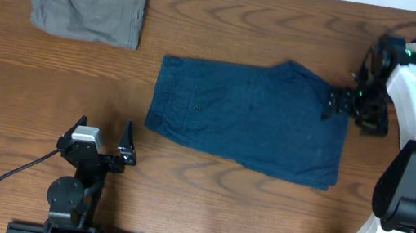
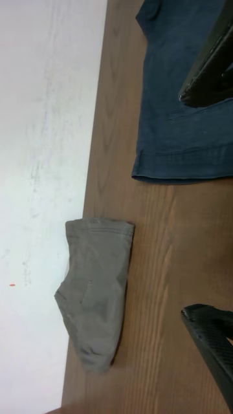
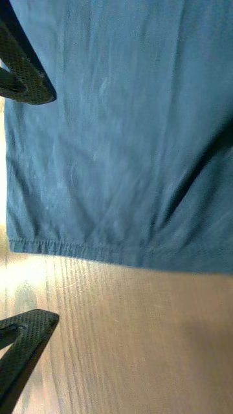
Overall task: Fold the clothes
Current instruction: 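Drag the blue shorts with the right gripper onto the table center, then pull the shorts' right edge rightward with the right gripper to flatten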
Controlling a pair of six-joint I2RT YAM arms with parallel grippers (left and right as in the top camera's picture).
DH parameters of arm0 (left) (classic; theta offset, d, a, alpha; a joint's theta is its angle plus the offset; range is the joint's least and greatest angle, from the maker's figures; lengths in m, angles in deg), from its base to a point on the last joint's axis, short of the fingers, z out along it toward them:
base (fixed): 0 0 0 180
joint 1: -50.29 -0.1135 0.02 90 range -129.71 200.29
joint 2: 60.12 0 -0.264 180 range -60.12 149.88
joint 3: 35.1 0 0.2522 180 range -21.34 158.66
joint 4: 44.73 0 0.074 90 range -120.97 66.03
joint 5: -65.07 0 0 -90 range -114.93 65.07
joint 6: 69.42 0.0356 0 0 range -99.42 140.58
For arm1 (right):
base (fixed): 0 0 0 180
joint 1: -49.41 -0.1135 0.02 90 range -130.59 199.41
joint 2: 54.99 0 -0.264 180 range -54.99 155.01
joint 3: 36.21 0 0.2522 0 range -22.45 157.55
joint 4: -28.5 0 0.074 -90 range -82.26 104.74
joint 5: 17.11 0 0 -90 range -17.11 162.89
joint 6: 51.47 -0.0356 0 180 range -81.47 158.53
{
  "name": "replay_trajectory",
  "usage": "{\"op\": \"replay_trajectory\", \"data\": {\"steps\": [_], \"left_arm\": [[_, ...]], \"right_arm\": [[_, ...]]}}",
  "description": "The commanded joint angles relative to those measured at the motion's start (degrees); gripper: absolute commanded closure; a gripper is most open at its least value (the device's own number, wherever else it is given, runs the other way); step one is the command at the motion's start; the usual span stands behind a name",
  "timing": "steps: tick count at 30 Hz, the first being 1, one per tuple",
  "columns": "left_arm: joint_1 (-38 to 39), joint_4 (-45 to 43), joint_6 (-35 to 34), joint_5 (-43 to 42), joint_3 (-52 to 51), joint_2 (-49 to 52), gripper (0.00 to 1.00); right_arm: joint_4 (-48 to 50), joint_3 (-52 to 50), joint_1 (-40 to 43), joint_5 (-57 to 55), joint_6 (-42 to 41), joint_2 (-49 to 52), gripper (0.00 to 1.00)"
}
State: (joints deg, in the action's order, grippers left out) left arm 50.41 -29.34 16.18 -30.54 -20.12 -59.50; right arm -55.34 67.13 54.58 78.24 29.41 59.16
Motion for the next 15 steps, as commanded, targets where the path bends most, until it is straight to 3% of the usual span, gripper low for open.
{"op": "replay_trajectory", "data": {"steps": [1,8,10,12,14,15], "left_arm": [[0.2,1.9,0.8,-1.0,-1.0,-0.4,0.02],[0.2,1.9,0.7,-1.0,-1.0,-0.4,0.02],[0.2,1.9,0.7,-1.0,-1.0,-0.4,0.02],[0.2,1.9,0.7,-1.0,-1.0,-0.4,0.02],[0.2,1.9,0.7,-1.0,-1.0,-0.4,0.02],[0.2,1.9,0.7,-1.0,-1.0,-0.4,0.02]], "right_arm": [[3.7,-6.1,2.1,4.2,-1.1,-0.5,0.01],[12.3,-14.2,1.9,4.6,-1.1,-0.5,0.01],[14.4,-15.9,1.4,4.8,-1.1,-0.5,0.05],[16.1,-17.2,1.1,5.2,-1.1,-0.5,0.17],[17.5,-18.2,0.8,5.5,-1.2,-0.5,0.42],[17.7,-18.4,0.7,5.4,-1.6,-0.5,0.5]]}}
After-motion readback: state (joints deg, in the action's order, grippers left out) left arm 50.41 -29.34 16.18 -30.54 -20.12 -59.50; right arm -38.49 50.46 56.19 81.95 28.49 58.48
